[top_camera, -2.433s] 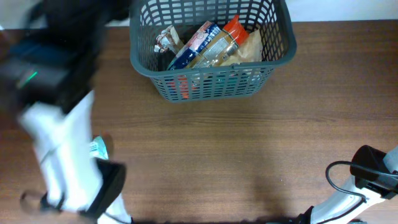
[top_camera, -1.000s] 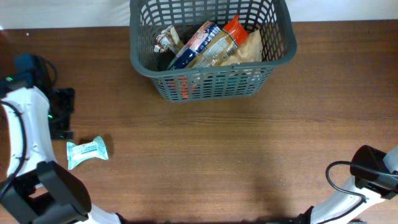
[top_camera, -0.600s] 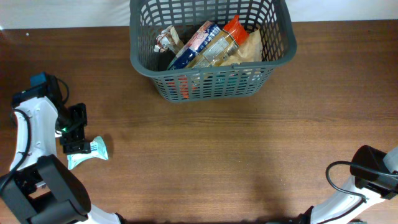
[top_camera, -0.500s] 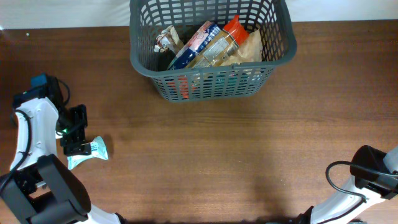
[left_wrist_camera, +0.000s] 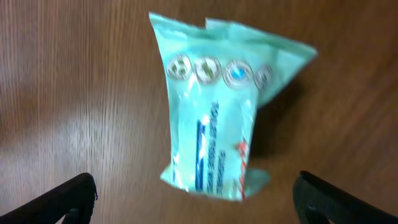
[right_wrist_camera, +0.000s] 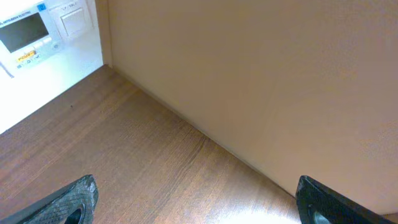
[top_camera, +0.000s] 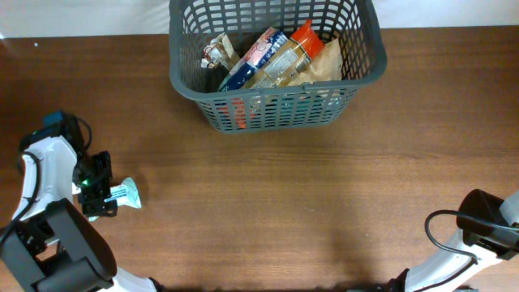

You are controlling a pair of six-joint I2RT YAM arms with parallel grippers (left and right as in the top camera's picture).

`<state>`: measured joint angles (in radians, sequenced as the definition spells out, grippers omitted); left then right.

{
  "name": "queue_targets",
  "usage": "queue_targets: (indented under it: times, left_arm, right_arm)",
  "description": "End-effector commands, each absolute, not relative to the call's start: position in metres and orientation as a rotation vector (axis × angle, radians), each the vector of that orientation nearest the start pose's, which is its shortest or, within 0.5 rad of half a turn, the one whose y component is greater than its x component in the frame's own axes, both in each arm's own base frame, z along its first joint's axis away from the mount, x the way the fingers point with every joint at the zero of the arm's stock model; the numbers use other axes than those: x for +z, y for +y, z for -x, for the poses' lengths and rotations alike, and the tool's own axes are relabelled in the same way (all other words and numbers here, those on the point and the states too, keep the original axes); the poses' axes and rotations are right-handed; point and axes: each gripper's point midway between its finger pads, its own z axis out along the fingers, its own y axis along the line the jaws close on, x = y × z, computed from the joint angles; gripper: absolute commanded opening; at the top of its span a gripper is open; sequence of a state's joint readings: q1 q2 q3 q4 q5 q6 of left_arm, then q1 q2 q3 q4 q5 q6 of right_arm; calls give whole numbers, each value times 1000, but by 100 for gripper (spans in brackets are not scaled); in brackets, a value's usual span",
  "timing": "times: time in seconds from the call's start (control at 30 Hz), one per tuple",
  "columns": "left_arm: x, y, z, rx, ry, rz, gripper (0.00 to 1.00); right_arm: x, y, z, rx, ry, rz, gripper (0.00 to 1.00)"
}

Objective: Pack container
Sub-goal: 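Lower the left gripper and grasp the wipes pack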

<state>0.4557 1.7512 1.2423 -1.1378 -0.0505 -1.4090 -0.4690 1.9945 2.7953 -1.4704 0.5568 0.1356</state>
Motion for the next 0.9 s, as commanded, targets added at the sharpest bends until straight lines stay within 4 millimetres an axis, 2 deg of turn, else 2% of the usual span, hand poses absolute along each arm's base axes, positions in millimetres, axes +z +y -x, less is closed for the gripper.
queue_targets:
  times: [0.0,0.33,0.53,0.6,0.7,0.73,0.87]
  left_arm:
    - [53,141,-245,174,1903,2563,96]
    - [27,140,-237,170,1941,2525,96]
    - [22,146,-239,194,1998,2437,95]
    - [22,147,-239,203,2003,2427,90]
    - [22,148,-238,207,2001,2425,65]
    - [22,148,-239,206,2000,2424,62]
    - [22,149,-240,203,1997,2422,62]
  right_arm:
    - [437,-276,-338,-807,2014,-971,99]
    - [437,-276,-338,-807,2014,-971,99]
    - [437,-276,-338,-807,2014,-971,99]
    - [437,-276,-338,-807,2014,-971,99]
    - [437,-276,-338,-807,2014,-971,99]
    - [437,-276,-338,-807,2014,-971,99]
    - [437,-276,-338,-807,2014,-971,99]
